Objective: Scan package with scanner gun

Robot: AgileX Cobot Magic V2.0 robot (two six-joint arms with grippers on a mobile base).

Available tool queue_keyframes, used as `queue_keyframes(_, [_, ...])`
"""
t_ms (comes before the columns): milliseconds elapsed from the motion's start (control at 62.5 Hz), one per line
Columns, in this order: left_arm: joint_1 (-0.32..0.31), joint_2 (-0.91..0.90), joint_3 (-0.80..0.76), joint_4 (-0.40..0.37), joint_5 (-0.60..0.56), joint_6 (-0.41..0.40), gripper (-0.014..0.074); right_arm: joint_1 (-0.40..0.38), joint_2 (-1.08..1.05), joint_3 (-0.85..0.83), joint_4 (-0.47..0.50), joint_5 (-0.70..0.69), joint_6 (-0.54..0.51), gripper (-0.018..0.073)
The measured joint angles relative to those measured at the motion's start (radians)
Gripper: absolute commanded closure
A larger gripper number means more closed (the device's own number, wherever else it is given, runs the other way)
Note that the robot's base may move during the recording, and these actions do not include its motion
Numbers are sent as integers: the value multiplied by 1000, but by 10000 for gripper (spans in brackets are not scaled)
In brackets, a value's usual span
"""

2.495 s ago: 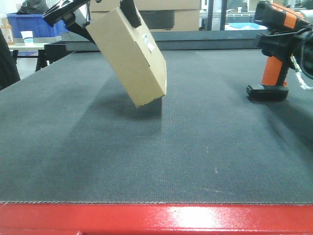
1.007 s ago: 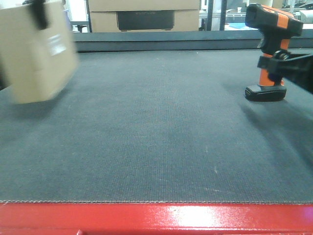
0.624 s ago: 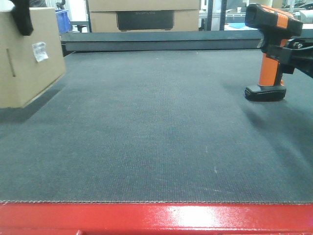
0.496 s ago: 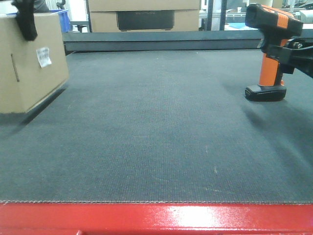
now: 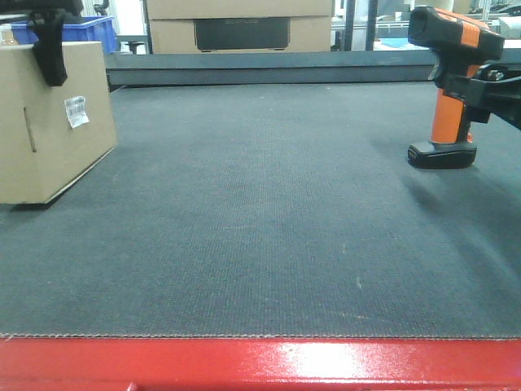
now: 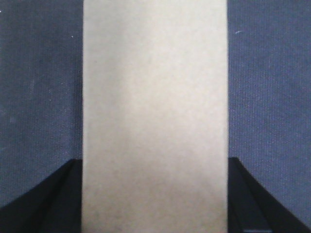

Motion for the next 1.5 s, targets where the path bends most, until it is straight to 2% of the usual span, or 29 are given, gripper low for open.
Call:
queue_keyframes(48, [0, 0, 0, 0, 0, 0, 258, 0, 0, 0, 0, 0, 0, 0])
queue_keyframes(128, [0, 0, 0, 0, 0, 0, 103, 0, 0, 0, 0, 0, 0, 0])
queue_keyframes(224, [0, 0, 0, 0, 0, 0, -17, 0, 0, 0, 0, 0, 0, 0])
queue_keyframes(560, [0, -17, 0, 25, 7, 0, -3, 0, 0, 2, 0, 0, 0, 0])
queue_keyframes(816, [0, -165, 9, 38, -21, -16, 0, 0, -4, 2, 0, 0, 0, 0])
queue_keyframes(896, [0, -219, 45, 39, -58, -20, 45, 0, -19, 4, 0, 0, 0, 0])
queue_keyframes(959, [0, -267, 88, 44, -91, -25, 132, 0, -42, 5, 0, 2, 0, 0])
queue_keyframes(1103, [0, -368, 230, 51, -189, -26, 435, 0, -125, 6, -2, 10, 0, 0])
queue_keyframes(1183, [0, -436, 333, 52, -284, -27, 613, 0, -186, 6, -2, 71, 0, 3])
queue_keyframes(1231, [0, -474, 397, 52, -340, -27, 708, 0, -223, 6, -2, 125, 0, 36])
queue_keyframes(1327, [0, -550, 526, 55, -460, -27, 707, 0, -312, 7, 0, 273, 0, 158])
queue_keyframes(1503, [11, -683, 746, 53, -711, -29, 707, 0, -480, 7, 0, 554, -4, 522])
